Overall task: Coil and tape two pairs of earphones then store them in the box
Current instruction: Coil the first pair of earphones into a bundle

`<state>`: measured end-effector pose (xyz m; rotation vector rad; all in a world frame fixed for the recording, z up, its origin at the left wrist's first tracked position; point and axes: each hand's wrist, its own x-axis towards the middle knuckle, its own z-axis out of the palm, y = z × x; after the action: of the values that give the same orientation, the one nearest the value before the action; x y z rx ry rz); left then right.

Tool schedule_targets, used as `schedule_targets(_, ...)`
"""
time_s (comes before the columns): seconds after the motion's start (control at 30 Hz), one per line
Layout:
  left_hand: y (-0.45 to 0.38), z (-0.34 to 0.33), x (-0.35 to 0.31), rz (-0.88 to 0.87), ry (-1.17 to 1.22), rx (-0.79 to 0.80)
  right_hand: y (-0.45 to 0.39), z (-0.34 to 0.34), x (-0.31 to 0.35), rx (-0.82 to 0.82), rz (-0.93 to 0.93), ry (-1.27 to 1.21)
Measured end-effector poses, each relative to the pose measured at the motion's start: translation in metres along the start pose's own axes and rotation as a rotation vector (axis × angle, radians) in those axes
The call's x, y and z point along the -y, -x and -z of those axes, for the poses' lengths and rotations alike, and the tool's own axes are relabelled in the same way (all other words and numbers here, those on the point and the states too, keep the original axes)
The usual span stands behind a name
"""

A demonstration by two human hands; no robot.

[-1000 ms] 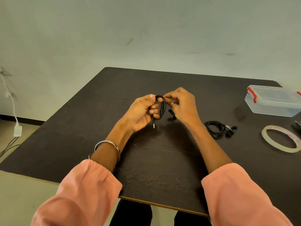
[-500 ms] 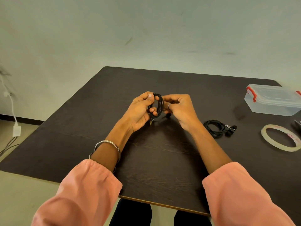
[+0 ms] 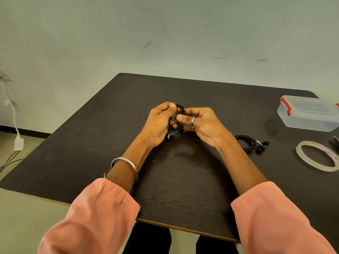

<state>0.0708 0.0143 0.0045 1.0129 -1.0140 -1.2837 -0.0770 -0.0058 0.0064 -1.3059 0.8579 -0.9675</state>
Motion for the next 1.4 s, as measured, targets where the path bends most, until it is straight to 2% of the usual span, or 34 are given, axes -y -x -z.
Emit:
schedule_targets(0.1, 0.000, -0.002, 0.002, 0.000, -0.034, 0.023, -0.004, -0.003, -0.005, -0.120, 0.008, 0.047)
schedule_targets(0.17, -0.001, -0.003, 0.000, 0.007, -0.041, 0.019, -0.006, -0.005, -0.007, -0.141, -0.023, 0.018)
schedule_targets(0.33, -0.003, -0.004, 0.000, -0.019, -0.054, -0.063, -0.007, -0.009, -0.001, -0.156, -0.064, -0.262)
schedule_targets(0.5, -0.005, -0.001, 0.001, -0.074, -0.050, -0.089, -0.004, -0.009, -0.002, -0.064, -0.028, -0.451)
schedule_targets(0.63, -0.009, 0.001, 0.007, -0.159, -0.166, -0.120, -0.004, -0.012, -0.002, -0.044, 0.018, -0.478)
schedule_targets(0.73, -0.011, 0.000, 0.012, -0.247, -0.296, -0.202, -0.003, -0.013, -0.001, -0.011, 0.030, -0.497)
schedule_targets(0.83, -0.012, 0.000, 0.014, -0.349, -0.452, -0.283, 0.000, -0.017, 0.003, -0.010, 0.020, -0.471)
schedule_targets(1.0, -0.011, -0.002, 0.014, -0.526, -0.597, -0.300, -0.002, -0.019, 0.004, -0.183, 0.056, -0.206)
schedule_targets(1.1, -0.016, 0.003, 0.016, -0.521, -0.618, -0.318, -0.003, -0.016, 0.002, -0.212, 0.054, -0.122)
schedule_targets(1.23, -0.018, 0.004, 0.018, -0.434, -0.593, -0.262, -0.003, -0.013, 0.000, -0.223, 0.039, -0.119)
schedule_targets(1.4, -0.014, 0.003, 0.015, -0.352, -0.484, -0.292, -0.003, -0.014, 0.000, -0.155, 0.077, -0.064)
